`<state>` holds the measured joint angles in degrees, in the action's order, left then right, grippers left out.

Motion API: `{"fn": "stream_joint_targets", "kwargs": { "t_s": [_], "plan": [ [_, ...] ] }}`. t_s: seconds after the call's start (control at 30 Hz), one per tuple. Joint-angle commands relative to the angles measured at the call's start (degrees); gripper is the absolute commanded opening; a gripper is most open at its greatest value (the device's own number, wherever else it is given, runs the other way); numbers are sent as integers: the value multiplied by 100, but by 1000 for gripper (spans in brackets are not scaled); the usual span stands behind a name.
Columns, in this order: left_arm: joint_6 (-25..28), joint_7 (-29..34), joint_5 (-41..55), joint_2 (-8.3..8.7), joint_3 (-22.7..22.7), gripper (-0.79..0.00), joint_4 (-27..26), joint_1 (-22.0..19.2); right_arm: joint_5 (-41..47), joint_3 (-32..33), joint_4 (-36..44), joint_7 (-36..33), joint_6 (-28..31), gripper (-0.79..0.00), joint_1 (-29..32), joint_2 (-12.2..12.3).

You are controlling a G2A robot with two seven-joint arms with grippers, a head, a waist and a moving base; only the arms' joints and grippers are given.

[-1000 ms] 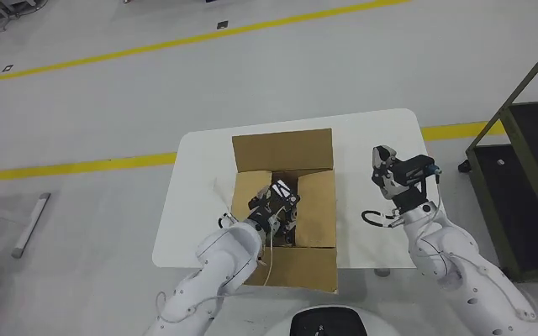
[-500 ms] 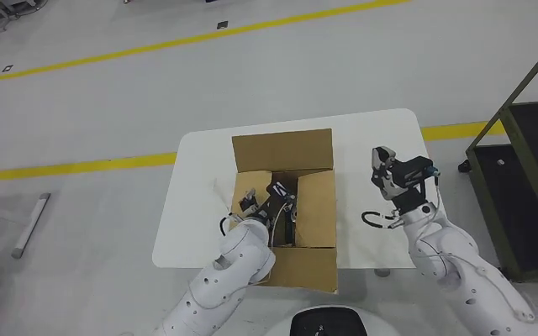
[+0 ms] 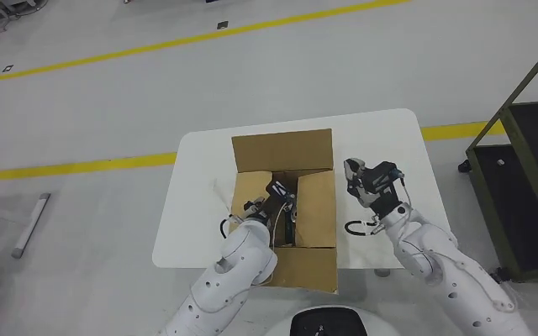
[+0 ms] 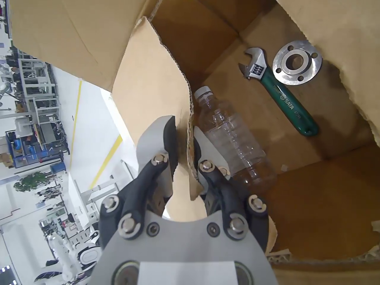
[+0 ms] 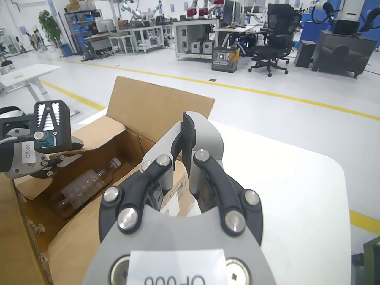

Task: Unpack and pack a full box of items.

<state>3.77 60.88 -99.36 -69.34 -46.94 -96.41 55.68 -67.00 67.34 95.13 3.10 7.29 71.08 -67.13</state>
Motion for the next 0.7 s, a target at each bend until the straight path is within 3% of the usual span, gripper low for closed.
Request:
{"fn": "stream_joint_targets", "kwargs": {
  "t_s": [0.0,0.1,0.13,0.17,0.2,0.47,0.67],
  "plan": [
    [6,-6,-19,-9,-53,-785,-37,35,-43,-115,-154,-95,74,-785,-137,-25],
    [25,4,-67,-25,-116,-785,-113,87,-134,-333,-444,-339,243,-785,-355,-70],
    [37,5,-79,-31,-134,-680,-141,104,-145,-417,-541,-429,304,-785,-420,-87],
    [39,9,-86,-37,-158,-280,-165,122,-210,-493,-612,-498,361,-785,-494,-102],
    [55,18,-97,-42,-179,0,-186,139,-252,-558,-678,-521,393,-785,-553,-118],
    [228,75,-405,-54,-379,0,-455,278,-466,-872,-1023,-1041,556,-785,-868,-207],
    [383,191,-799,-25,-675,0,-785,427,-584,-883,-1085,-1048,523,-785,-905,-236]
  ]
}}
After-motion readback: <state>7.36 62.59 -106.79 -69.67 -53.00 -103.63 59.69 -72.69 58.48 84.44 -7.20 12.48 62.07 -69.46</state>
